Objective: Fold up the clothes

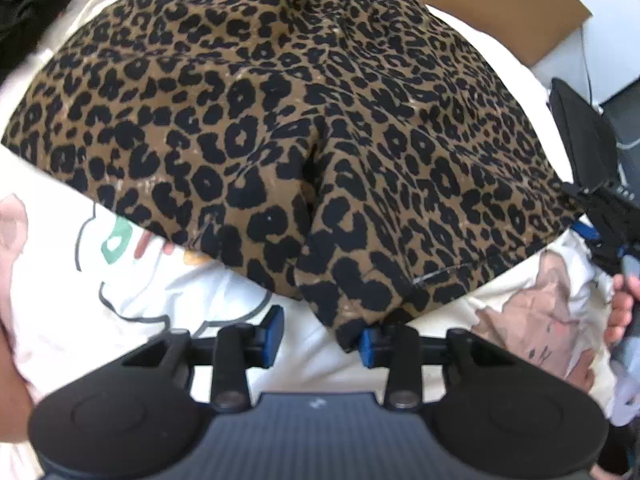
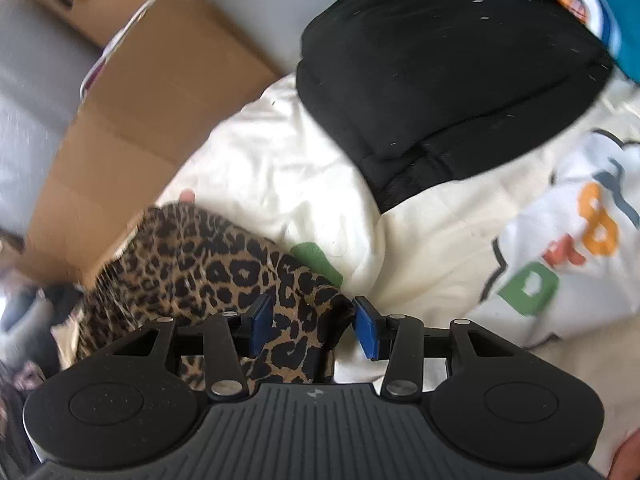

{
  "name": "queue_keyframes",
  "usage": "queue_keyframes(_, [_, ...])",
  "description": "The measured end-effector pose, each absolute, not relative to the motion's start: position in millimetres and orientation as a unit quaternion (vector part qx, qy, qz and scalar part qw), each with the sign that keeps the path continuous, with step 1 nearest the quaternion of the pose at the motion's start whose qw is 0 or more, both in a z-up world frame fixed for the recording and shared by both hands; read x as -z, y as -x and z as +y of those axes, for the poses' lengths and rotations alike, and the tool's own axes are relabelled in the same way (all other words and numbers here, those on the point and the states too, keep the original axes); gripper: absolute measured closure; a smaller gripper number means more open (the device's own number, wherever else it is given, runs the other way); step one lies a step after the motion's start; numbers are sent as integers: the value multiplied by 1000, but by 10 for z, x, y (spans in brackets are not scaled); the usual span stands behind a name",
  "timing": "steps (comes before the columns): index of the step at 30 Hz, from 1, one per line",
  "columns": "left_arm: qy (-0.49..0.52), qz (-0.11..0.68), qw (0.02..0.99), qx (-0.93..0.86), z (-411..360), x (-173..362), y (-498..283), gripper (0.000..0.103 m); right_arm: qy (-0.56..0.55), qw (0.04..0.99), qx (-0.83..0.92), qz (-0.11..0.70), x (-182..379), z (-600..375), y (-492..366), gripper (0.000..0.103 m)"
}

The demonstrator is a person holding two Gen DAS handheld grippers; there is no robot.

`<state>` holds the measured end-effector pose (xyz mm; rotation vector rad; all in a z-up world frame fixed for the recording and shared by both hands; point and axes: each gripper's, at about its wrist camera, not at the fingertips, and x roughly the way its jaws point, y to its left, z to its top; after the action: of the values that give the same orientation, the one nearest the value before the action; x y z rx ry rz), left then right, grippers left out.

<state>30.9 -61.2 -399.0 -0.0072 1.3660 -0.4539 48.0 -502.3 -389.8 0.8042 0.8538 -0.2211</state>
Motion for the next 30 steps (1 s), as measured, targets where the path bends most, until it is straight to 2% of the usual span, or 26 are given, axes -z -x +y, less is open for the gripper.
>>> queue_keyframes(1, [9,629,748,211,-599,4012,-320,92,-377,827,100,405,3910,-5026,-504,53])
queue_keyframes(2, [13,632,745,213,-585,4027,-329,97,-375,827,95,408,3921,-5029,-528,53])
queue_keyframes(5, [1,635,745,203,-557,4040,-335,97,-370,826,82,417,3956,-5037,-599,56])
queue_keyframes(6, [-4,636,745,200,-559,4047,-336,98,-368,826,78,421,3968,-5039,-622,62])
queue_keyframes(8, [-14,637,745,195,-566,4059,-334,99,-358,826,68,429,3972,-5020,-666,99])
queue_keyframes(18, [-18,625,745,234,-735,3861,-219,102,-313,843,88,428,3620,-5045,-681,100])
queue_keyframes(23, [39,630,734,249,-765,3828,-170,102,-299,852,93,420,3398,-5093,-728,100])
queue_keyframes(30, [73,644,719,253,-672,3937,-121,102,-286,854,99,423,3386,-5109,-800,100])
